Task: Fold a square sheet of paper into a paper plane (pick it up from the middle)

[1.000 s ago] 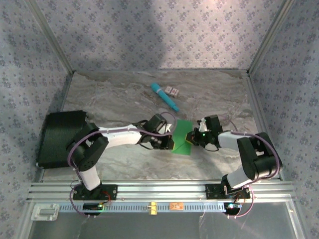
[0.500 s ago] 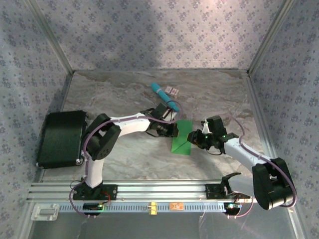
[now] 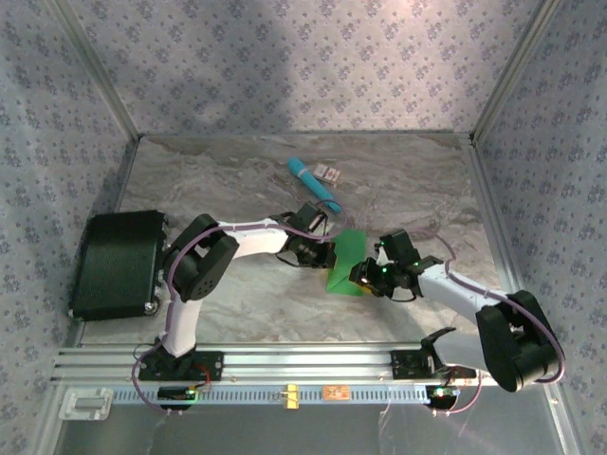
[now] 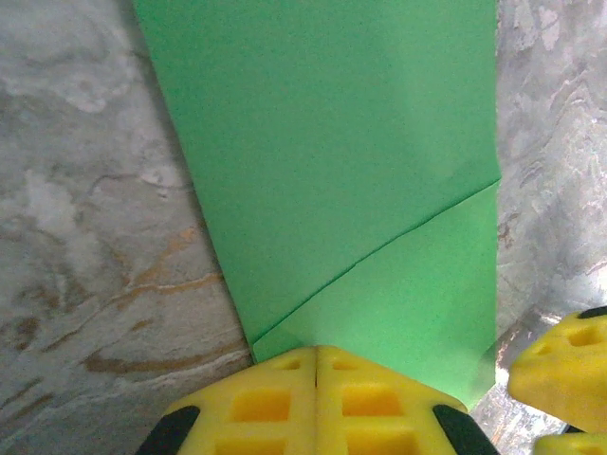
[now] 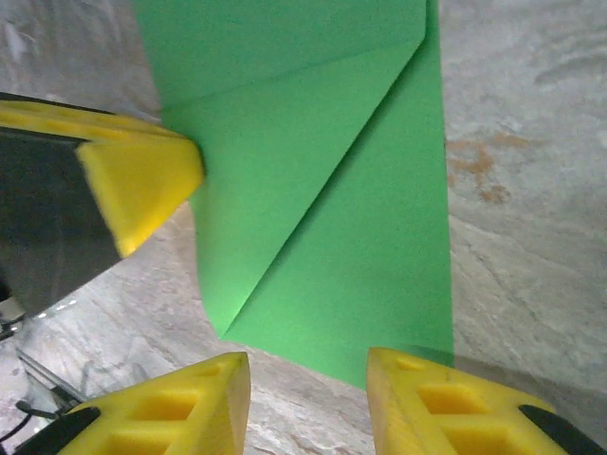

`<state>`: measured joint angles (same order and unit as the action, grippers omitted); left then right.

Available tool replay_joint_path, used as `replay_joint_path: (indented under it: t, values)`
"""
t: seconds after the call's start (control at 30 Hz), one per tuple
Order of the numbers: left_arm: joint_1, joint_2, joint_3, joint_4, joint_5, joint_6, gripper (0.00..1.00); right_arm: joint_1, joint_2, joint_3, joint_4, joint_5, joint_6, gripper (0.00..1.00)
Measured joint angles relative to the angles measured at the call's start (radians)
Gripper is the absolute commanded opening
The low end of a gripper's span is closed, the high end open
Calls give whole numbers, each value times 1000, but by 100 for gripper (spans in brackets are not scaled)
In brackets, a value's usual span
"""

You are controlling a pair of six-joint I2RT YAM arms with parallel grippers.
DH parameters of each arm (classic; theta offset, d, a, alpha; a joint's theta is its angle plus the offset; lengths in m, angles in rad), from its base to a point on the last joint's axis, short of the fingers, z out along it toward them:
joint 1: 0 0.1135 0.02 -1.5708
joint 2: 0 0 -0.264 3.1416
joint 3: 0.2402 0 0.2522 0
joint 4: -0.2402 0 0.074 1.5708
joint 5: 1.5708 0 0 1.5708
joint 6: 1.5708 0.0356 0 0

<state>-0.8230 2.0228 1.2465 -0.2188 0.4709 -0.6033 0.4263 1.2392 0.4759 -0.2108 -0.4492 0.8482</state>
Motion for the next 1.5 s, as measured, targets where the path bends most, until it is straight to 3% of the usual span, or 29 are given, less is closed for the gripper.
replay_joint_path:
  t: [0.17, 0.5, 0.83, 1.1, 1.5]
  values:
    - [-11, 0, 0, 5, 0, -13, 4, 8, 15, 3, -55, 53, 2, 44]
    - [-15, -3, -6, 13, -4, -31, 4, 14, 25, 3, -38, 53, 13, 43]
    - [-16, -5, -9, 13, -5, -37, 4, 11, 59, 4, 71, 23, 24, 51]
    - [-16, -5, -9, 13, -4, -37, 4, -47, 76, 26, 139, -3, -3, 54]
    - [-16, -5, -9, 13, -4, -37, 4, -127, 148, 43, 243, -56, -29, 51]
